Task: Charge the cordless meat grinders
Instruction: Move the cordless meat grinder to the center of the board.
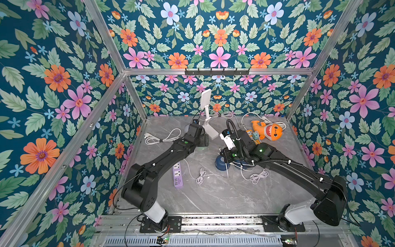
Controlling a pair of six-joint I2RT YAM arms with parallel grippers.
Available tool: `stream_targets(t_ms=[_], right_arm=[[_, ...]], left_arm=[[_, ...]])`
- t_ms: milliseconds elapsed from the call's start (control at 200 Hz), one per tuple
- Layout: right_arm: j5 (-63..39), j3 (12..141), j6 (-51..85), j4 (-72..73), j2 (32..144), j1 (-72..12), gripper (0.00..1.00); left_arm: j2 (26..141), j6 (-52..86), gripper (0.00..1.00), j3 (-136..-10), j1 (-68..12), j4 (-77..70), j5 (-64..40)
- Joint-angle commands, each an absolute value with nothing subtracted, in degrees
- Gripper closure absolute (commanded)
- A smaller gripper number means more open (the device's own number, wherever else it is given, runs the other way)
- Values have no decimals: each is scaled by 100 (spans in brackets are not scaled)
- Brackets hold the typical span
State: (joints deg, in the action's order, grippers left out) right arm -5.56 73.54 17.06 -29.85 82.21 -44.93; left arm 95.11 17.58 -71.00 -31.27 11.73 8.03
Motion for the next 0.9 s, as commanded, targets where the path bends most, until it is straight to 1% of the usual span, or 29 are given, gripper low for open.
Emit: stream_targets(t_ms=[0,215,370,555,760,895], right_arm=[[-508,7261,1819,-2991,8132,-4491,100],[-595,6992,1985,-2888,7983,-4491,100],[-578,6847,2041,-2802,7890,-4491,100],[-606,6846,2048,-2736,7915,-4491,100],[-727,6804,2079,-2638,7940,-4491,100],[-747,6769,2092,-2613,7905,-4491,100]], left_arm=[[10063,1383,7,-7607,-3081,1500,941],[11218,1133,9,-8803,-3006,2370,872],[11555,1063,14,-9083,-2989,2797,810],[11325,1173,19,-8816,-2988,2923,594],[10860,1531,20,-8175,-2988,2930,406],[10478,1961,20,-7586,-2986,2776,107]])
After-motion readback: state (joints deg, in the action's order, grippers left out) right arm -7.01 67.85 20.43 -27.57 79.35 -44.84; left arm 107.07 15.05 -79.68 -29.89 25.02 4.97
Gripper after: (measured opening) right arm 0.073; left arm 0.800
